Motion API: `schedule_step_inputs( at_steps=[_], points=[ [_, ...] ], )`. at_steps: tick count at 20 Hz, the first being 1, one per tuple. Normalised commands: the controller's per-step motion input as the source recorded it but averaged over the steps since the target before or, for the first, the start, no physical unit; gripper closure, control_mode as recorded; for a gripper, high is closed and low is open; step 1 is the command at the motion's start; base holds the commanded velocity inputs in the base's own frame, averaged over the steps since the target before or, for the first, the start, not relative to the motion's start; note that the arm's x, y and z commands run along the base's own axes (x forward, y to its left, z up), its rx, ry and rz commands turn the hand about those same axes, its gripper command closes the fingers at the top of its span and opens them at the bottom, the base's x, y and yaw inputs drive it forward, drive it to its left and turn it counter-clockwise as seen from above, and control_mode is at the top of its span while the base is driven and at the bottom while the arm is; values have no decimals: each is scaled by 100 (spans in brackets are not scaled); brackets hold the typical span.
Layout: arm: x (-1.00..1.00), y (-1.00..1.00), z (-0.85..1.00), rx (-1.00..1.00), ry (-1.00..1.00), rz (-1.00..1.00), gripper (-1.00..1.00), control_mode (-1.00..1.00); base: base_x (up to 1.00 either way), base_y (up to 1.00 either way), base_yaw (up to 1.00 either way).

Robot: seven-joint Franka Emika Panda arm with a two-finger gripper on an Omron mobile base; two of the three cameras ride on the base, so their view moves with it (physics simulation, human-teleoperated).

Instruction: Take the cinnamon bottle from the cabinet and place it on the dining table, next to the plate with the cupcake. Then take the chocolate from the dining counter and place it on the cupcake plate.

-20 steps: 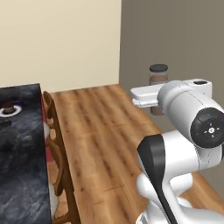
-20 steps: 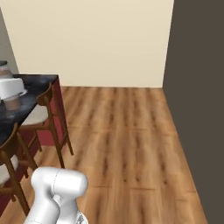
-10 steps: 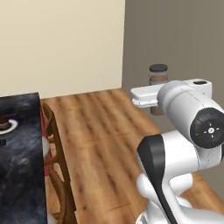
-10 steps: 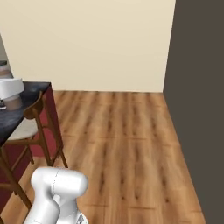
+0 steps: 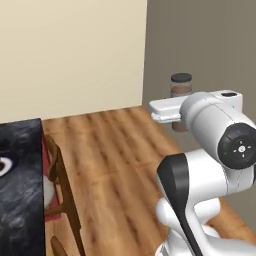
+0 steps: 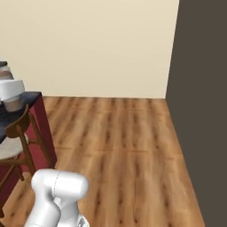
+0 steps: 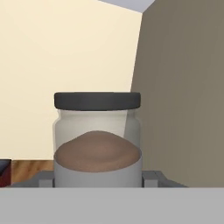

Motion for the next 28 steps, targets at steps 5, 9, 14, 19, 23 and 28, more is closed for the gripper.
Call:
schedule_step_inputs(
  at_steps=[5, 9, 14, 19, 23, 28],
  points=[
    [0, 0, 0, 0, 0, 0, 100, 100, 70, -18, 3],
    [0, 0, 0, 0, 0, 0, 100, 100, 66, -13, 16],
    [0, 0, 0, 0, 0, 0, 100, 100, 55, -9, 32],
    [0, 0, 0, 0, 0, 0, 100, 100, 42, -6, 47],
    [0, 0, 0, 0, 0, 0, 100, 100, 26, -3, 62],
    [0, 0, 0, 0, 0, 0, 100, 100, 18, -2, 63]
  ],
)
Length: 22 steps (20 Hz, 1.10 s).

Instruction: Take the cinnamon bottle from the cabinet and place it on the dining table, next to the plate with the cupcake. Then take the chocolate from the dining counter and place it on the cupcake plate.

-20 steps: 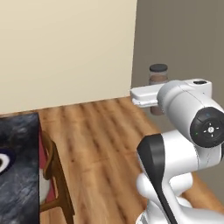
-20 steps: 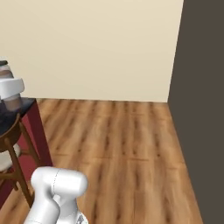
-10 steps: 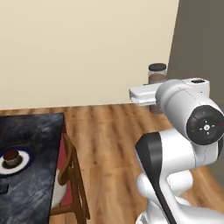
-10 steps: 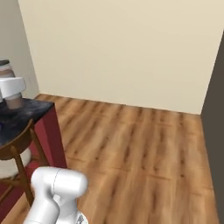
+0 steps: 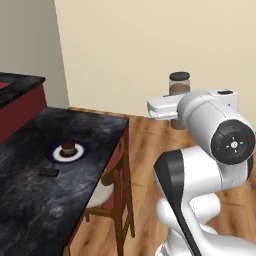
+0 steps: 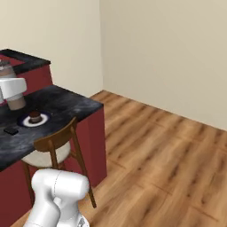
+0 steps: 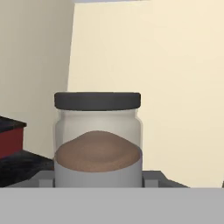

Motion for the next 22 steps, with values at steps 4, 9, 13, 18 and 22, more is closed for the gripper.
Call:
schedule_step_inputs(
  at_steps=[4, 9, 13, 18, 22],
  points=[
    [0, 0, 0, 0, 0, 0, 100, 100, 38, -1, 46],
    [0, 0, 0, 0, 0, 0, 100, 100, 52, -2, 32],
    [0, 0, 0, 0, 0, 0, 100, 100, 63, -35, 4],
    [0, 0, 0, 0, 0, 0, 100, 100, 50, -44, 13],
    [0, 0, 0, 0, 0, 0, 100, 100, 29, -33, 35]
  ],
)
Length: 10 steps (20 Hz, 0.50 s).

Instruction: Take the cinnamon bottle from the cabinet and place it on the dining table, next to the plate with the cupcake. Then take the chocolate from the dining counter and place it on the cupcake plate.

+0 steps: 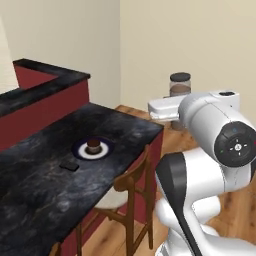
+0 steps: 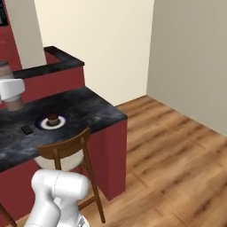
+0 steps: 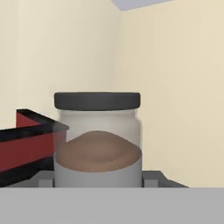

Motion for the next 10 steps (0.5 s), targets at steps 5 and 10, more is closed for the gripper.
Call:
schedule_step_inputs(
  at_steps=[5, 10],
  points=[
    [0, 0, 0, 0, 0, 0, 100, 100, 23, -33, 37],
    [0, 0, 0, 0, 0, 0, 100, 100, 14, -34, 37]
  ],
)
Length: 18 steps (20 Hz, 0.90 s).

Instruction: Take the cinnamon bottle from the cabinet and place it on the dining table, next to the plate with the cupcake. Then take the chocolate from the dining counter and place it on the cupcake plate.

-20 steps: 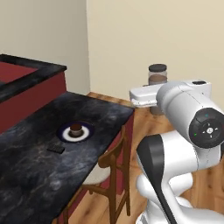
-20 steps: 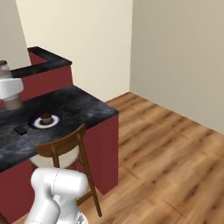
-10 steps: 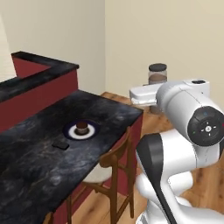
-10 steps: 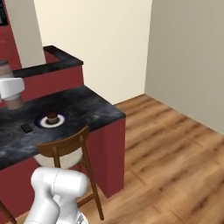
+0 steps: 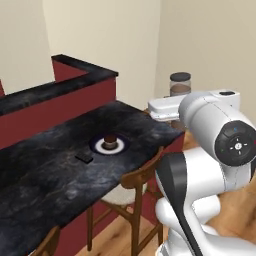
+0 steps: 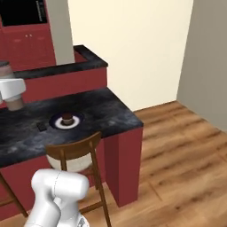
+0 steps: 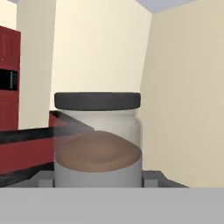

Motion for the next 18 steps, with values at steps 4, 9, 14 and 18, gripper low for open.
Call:
schedule_step_inputs(
  at_steps=[4, 9, 14, 18],
  points=[
    [0, 0, 0, 0, 0, 0, 100, 100, 7, -31, 42],
    [0, 0, 0, 0, 0, 0, 100, 100, 7, -31, 43],
    [0, 0, 0, 0, 0, 0, 100, 100, 5, -32, 37],
    [0, 0, 0, 0, 0, 0, 100, 100, -3, -43, 32]
  ],
)
